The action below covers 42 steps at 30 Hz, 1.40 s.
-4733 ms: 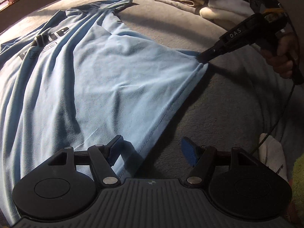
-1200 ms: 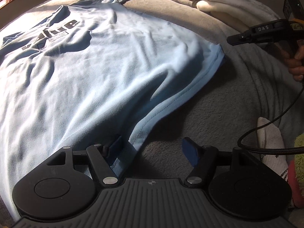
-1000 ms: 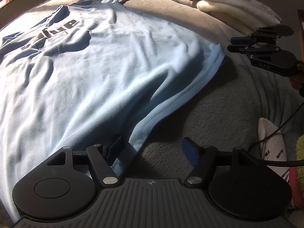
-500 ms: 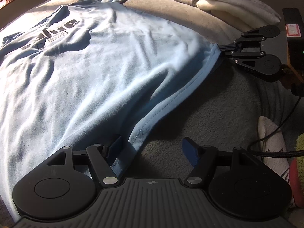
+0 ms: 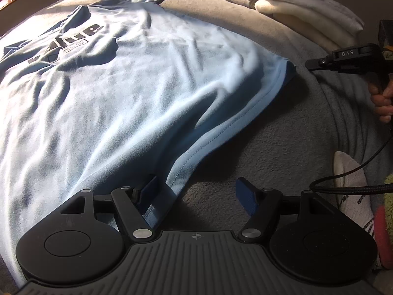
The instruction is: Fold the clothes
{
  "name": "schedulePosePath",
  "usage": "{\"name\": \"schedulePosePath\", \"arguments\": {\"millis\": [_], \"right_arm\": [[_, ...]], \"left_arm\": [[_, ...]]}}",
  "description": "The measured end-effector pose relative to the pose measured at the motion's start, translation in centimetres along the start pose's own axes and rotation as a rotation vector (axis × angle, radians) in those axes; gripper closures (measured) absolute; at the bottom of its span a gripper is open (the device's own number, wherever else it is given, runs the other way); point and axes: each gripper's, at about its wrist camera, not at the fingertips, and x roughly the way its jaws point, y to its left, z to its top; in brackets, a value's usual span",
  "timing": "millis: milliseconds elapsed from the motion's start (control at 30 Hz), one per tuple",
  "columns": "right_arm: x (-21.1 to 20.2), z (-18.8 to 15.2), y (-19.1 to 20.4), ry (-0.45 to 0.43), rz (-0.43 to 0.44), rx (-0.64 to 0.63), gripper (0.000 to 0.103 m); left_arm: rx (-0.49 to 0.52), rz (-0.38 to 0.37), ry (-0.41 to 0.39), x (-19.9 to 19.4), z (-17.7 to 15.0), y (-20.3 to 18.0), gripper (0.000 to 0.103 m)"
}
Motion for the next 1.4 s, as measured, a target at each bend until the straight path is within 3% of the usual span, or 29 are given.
{"name": "schedulePosePath", "arguments": {"millis": [100, 200, 267, 333, 367, 400, 433, 567, 633, 800, 900, 1267, 1400], "right_arm": [[-0.1, -0.3, 3.9, -0.016, -0.028, -0.304, 0.097], [0.9, -1.4, 7.2, -0.025, -0.083, -0.545, 0.060], [1.7, -2.2, 8.7, -0.022, -0.113, -0.663, 0.061], [2.3, -2.8, 9.3, -0.020, -0.140, -0.724, 0.069], [2.2, -2.5, 9.0, -0.025, -0.133, -0.679, 0.076], [2.0, -2.0, 8.5, -0.032, -0.120, -0.618, 0.097], [1.7, -1.6, 8.0, -0.039, -0.107, -0.557, 0.099], [1.7, -0.3, 3.8, 0.007, -0.067, -0.260, 0.100], [2.1, -0.3, 2.6, 0.037, -0.043, -0.186, 0.100], [1.9, -0.3, 1.8, 0.062, -0.007, -0.161, 0.098], [1.6, 0.0, 1.6, 0.078, -0.005, -0.173, 0.098], [0.3, 2.2, -0.1, 0.042, -0.003, -0.021, 0.097], [0.6, 2.6, -0.2, 0.061, 0.016, 0.058, 0.096]], "left_arm": [[-0.001, 0.003, 0.002, 0.0, 0.0, -0.1, 0.033], [0.001, 0.005, 0.003, 0.0, 0.0, -0.1, 0.033], [0.000, 0.005, 0.002, -0.1, -0.1, -0.1, 0.033], [-0.001, 0.005, 0.001, -0.1, -0.2, -0.1, 0.033], [-0.002, 0.005, 0.001, -0.1, -0.2, -0.1, 0.033], [-0.003, 0.005, 0.001, -0.1, -0.2, -0.1, 0.033], [-0.004, 0.004, 0.001, -0.2, -0.2, -0.1, 0.033], [-0.014, -0.004, -0.001, -0.3, -0.2, 0.1, 0.033], [-0.025, -0.008, -0.002, -0.5, -0.2, 0.3, 0.033], [-0.151, -0.015, -0.026, -3.6, -1.4, 2.2, 0.033], [-0.294, -0.002, -0.054, -6.6, -3.9, 4.5, 0.033], [-0.675, 0.164, -0.123, -13.5, -12.8, 10.8, 0.034], [-0.786, 0.128, -0.137, -12.2, -14.0, 11.9, 0.041]]}}
